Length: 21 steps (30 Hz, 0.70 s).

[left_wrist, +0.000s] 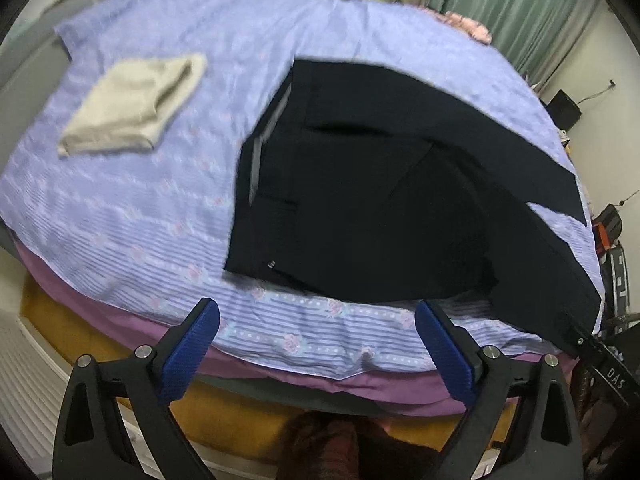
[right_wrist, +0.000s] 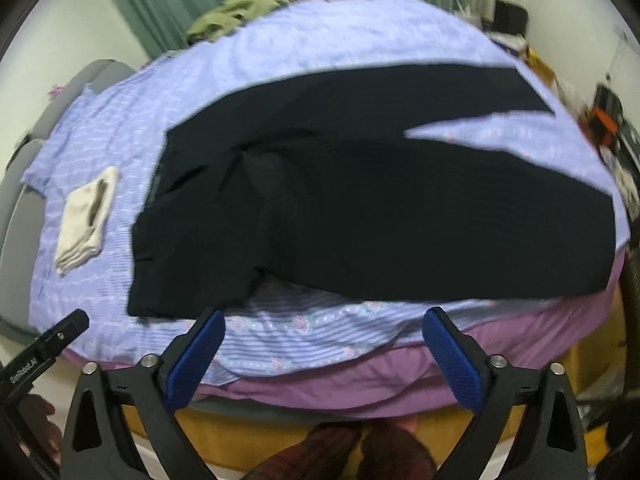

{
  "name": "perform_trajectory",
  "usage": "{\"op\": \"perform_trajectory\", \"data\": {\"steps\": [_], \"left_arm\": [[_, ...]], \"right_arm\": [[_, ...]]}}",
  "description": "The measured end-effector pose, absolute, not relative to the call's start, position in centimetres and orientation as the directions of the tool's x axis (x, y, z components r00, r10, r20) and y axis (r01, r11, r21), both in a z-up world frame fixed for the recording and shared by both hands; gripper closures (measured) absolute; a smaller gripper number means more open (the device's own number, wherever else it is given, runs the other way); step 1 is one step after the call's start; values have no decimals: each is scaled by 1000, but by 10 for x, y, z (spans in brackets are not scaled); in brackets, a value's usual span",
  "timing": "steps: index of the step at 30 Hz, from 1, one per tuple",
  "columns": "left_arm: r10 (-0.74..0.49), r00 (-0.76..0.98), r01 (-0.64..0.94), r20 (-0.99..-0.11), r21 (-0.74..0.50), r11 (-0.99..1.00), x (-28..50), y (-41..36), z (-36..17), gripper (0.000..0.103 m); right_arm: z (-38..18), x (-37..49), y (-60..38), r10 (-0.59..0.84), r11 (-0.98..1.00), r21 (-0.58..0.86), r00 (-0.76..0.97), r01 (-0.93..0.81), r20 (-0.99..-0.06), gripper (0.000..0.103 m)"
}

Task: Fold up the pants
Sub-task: 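Lower both tools onto the trouser waistband and close both grippers on it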

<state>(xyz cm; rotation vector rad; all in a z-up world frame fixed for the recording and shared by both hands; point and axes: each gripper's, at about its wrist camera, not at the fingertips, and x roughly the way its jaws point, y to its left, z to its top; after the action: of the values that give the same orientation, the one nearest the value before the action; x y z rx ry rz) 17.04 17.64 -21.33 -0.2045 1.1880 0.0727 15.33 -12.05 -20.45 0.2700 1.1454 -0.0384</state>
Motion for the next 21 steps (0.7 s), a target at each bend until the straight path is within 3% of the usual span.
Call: {"op": "perform_trajectory", "data": {"steps": [10, 21], "left_arm": [[-128, 246, -289, -961, -199, 936, 202, 187, -301, 6], [-211, 207, -400, -955, -280, 873, 227, 194, -355, 6]], "right_arm": [[-282, 176, -142, 178, 886, 297, 329, 356, -927, 18], [-318, 191, -155, 243, 786, 398, 356, 472, -902, 20]]}}
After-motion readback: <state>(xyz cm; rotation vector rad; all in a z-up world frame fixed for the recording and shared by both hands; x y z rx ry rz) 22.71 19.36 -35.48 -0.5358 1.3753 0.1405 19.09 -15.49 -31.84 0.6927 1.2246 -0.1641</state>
